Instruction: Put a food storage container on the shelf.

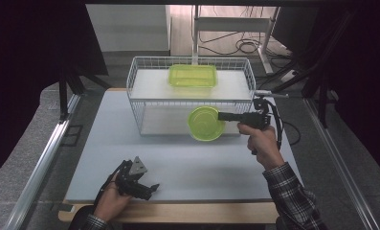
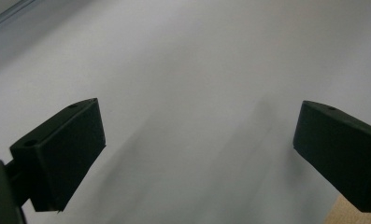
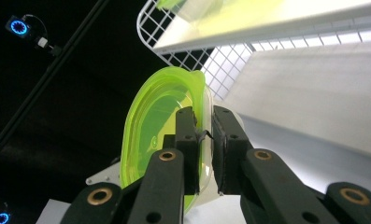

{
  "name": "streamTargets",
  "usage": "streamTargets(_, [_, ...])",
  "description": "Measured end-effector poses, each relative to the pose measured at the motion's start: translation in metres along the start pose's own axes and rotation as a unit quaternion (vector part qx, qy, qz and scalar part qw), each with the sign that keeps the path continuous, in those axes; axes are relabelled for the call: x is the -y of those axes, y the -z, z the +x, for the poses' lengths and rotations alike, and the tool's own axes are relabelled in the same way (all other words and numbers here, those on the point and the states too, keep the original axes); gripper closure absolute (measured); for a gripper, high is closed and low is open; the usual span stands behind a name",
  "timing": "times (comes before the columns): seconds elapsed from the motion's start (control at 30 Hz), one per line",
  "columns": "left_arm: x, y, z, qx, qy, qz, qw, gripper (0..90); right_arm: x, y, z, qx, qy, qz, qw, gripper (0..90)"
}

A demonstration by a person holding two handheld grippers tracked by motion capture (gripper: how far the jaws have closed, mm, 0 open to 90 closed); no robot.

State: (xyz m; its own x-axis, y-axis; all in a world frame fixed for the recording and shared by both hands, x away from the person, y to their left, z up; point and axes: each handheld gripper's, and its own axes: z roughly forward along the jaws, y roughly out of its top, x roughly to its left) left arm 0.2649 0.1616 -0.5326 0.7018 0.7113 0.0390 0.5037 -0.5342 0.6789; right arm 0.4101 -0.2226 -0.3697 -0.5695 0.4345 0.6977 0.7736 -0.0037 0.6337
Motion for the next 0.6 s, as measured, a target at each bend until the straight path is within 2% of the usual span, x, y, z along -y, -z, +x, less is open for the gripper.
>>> streamTargets(0.6, [0.0, 0.001, 0.002, 0.002, 0.011, -0.002, 0.9999, 1.9, -0.041, 0.001, 0.025, 0.004, 0.019, -0.031, 0.9993, 81.1])
